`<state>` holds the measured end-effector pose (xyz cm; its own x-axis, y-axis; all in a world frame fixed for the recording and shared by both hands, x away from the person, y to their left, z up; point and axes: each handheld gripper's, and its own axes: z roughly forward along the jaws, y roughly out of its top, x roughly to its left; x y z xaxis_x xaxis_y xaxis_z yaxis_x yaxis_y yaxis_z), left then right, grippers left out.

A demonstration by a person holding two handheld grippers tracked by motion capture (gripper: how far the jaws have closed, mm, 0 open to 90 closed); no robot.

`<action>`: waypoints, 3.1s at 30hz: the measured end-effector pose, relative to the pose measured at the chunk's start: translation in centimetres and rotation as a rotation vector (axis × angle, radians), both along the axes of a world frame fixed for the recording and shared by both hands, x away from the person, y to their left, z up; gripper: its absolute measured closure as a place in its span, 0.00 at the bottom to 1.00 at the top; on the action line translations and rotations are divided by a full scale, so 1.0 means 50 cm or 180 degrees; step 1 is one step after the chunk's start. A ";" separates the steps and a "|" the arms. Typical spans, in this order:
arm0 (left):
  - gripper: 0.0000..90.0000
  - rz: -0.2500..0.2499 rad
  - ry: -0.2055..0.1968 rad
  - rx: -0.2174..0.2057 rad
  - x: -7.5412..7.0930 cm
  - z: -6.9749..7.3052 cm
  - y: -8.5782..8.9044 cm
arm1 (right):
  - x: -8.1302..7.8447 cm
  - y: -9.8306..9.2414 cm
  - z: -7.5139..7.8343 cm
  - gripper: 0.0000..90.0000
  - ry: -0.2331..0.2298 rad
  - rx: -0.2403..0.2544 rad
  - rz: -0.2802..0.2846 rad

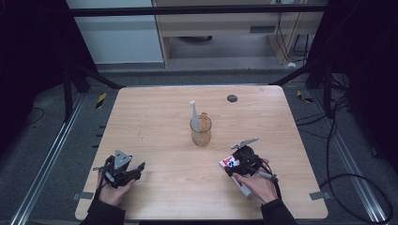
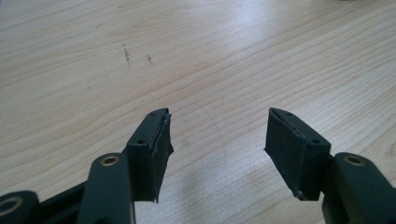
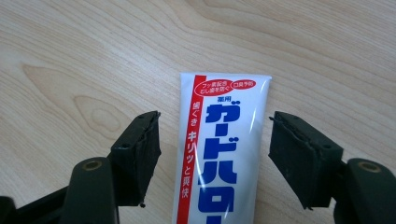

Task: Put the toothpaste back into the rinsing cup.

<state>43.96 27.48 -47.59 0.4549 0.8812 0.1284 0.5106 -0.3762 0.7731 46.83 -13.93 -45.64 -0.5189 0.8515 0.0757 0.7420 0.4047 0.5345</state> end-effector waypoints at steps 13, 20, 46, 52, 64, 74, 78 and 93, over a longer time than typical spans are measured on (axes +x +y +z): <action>0.44 -0.0003 0.0007 0.0001 0.001 -0.001 0.000 | 0.016 0.008 -0.017 0.37 0.0097 -0.0082 -0.0005; 0.44 -0.0004 0.0009 0.0001 0.001 -0.001 0.000 | 0.021 0.007 -0.026 0.37 0.0182 -0.0114 0.0002; 0.44 -0.0007 0.0042 0.0005 0.003 -0.003 0.000 | 0.026 0.014 -0.039 0.45 0.0314 -0.0219 0.0045; 0.44 -0.0006 0.0042 0.0008 0.002 -0.003 -0.001 | 0.026 0.009 -0.034 0.56 0.0337 -0.0166 0.0007; 0.44 -0.0006 0.0043 0.0003 0.003 -0.003 0.000 | 0.017 0.004 -0.017 0.75 0.0274 -0.0117 -0.0019; 0.44 -0.0003 0.0035 0.0000 0.002 -0.002 0.000 | 0.005 -0.006 0.015 0.77 0.0112 0.0026 -0.0033; 0.44 -0.0003 0.0037 -0.0002 0.002 -0.002 -0.001 | 0.000 -0.014 0.035 0.77 -0.0020 0.0115 -0.0066; 0.44 -0.0006 0.0028 -0.0016 0.002 -0.001 -0.004 | 0.006 -0.036 0.110 0.77 -0.0793 0.0695 -0.0295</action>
